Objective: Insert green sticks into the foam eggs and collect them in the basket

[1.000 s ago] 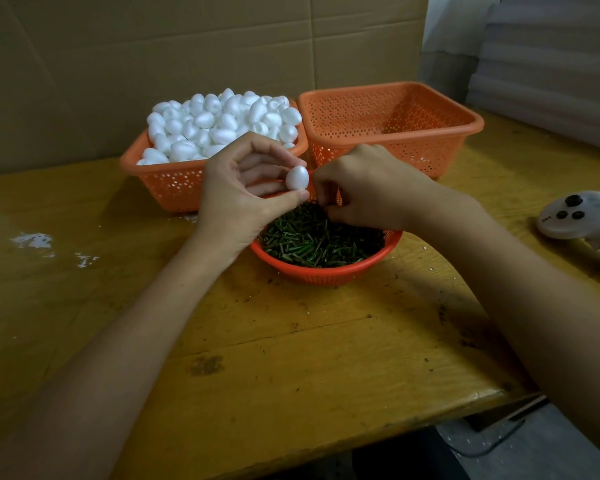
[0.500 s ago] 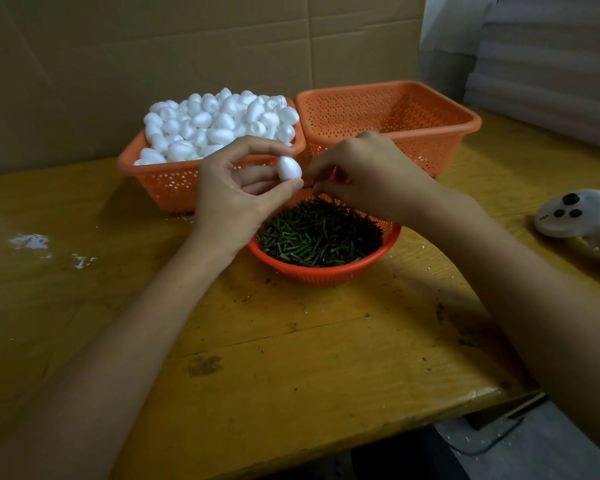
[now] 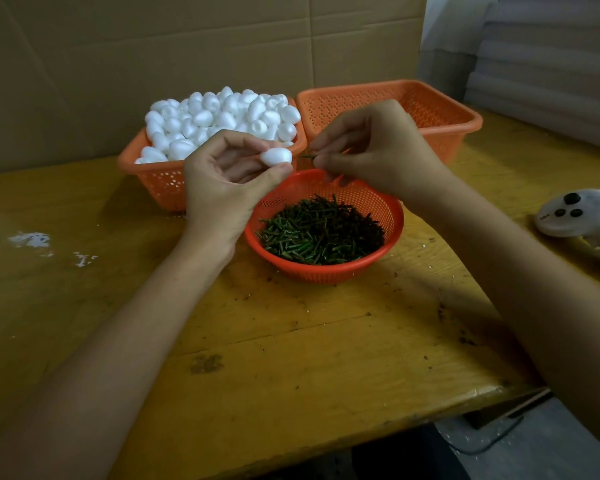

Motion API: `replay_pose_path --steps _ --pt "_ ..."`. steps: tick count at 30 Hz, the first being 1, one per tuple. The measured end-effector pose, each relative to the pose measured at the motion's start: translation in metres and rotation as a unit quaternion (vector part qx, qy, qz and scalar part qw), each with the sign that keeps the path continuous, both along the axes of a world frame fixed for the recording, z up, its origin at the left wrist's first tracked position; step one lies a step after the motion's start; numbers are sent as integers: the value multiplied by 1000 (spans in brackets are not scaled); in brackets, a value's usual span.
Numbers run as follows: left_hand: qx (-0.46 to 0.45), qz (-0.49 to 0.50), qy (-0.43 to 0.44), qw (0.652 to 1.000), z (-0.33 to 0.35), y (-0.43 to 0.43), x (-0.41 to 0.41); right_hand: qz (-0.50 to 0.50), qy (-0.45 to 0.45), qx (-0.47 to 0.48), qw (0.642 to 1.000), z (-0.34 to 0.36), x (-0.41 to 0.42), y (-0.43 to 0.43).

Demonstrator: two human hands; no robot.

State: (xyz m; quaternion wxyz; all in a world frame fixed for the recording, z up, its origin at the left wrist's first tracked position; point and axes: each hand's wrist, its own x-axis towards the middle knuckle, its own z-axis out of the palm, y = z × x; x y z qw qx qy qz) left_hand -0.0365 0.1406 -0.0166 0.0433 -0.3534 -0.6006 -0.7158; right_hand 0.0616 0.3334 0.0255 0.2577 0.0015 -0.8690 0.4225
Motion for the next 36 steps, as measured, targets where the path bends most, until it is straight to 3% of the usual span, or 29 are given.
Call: replay_pose_path --steps 8,24,36 --pt "2 -20 -17 1000 -2 1 0 42 -3 -38 998 2 3 -2" --pt "-21 -35 16 999 -4 2 1 62 -22 8 998 2 4 -7" --pt "-26 -37 14 999 -4 1 -1 84 -31 -13 996 1 3 -8"
